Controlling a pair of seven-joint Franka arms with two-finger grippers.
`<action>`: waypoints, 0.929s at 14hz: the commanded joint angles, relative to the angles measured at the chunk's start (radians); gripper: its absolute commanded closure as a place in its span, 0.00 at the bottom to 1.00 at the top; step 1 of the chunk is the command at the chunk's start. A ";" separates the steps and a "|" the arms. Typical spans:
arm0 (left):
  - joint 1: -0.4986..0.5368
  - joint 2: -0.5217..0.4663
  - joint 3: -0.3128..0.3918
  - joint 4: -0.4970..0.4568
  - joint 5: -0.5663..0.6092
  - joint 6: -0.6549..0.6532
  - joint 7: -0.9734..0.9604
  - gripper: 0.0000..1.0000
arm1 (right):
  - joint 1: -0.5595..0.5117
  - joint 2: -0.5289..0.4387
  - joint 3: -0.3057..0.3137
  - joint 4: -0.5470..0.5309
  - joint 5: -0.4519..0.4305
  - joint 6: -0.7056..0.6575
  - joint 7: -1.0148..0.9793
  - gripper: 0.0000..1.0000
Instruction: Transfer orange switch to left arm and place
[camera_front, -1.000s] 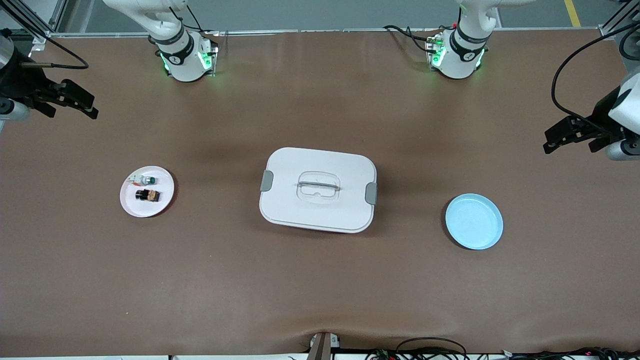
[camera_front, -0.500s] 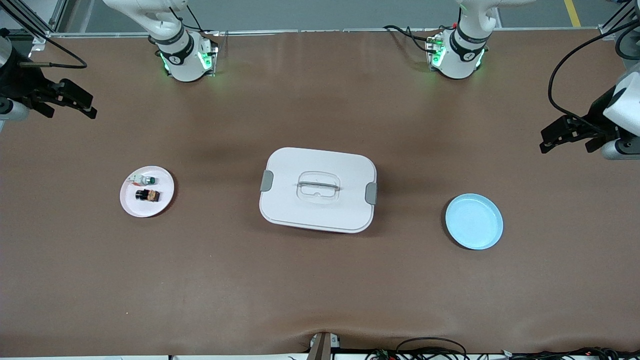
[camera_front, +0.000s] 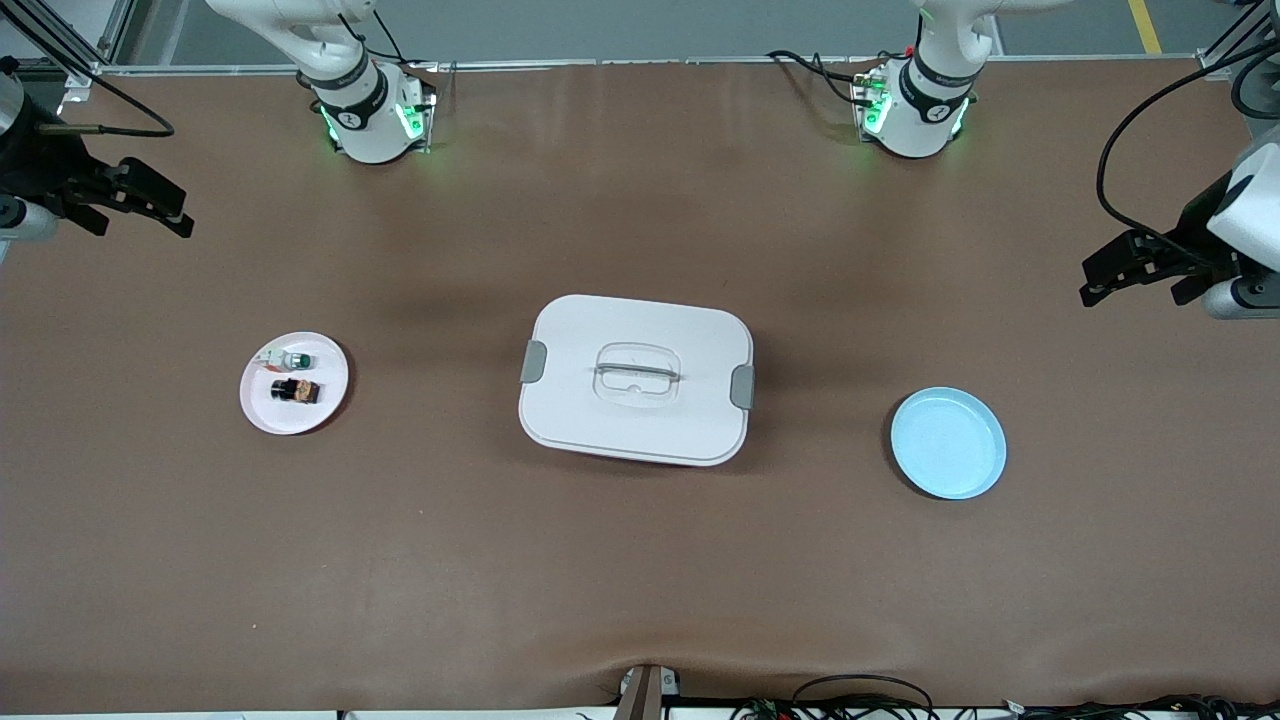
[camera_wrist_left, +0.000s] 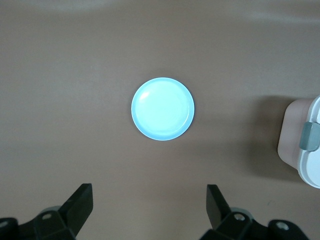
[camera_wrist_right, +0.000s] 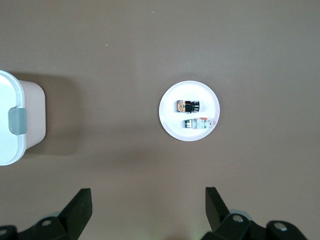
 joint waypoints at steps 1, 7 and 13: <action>0.000 0.002 -0.004 0.020 0.008 -0.024 -0.002 0.00 | -0.008 -0.003 0.002 0.008 0.000 -0.009 0.001 0.00; 0.000 0.002 -0.004 0.020 0.006 -0.025 -0.002 0.00 | -0.017 0.001 0.001 0.027 0.017 -0.020 0.024 0.00; 0.000 0.000 -0.004 0.020 0.006 -0.025 -0.004 0.00 | -0.028 0.001 0.001 0.027 0.030 -0.029 0.018 0.00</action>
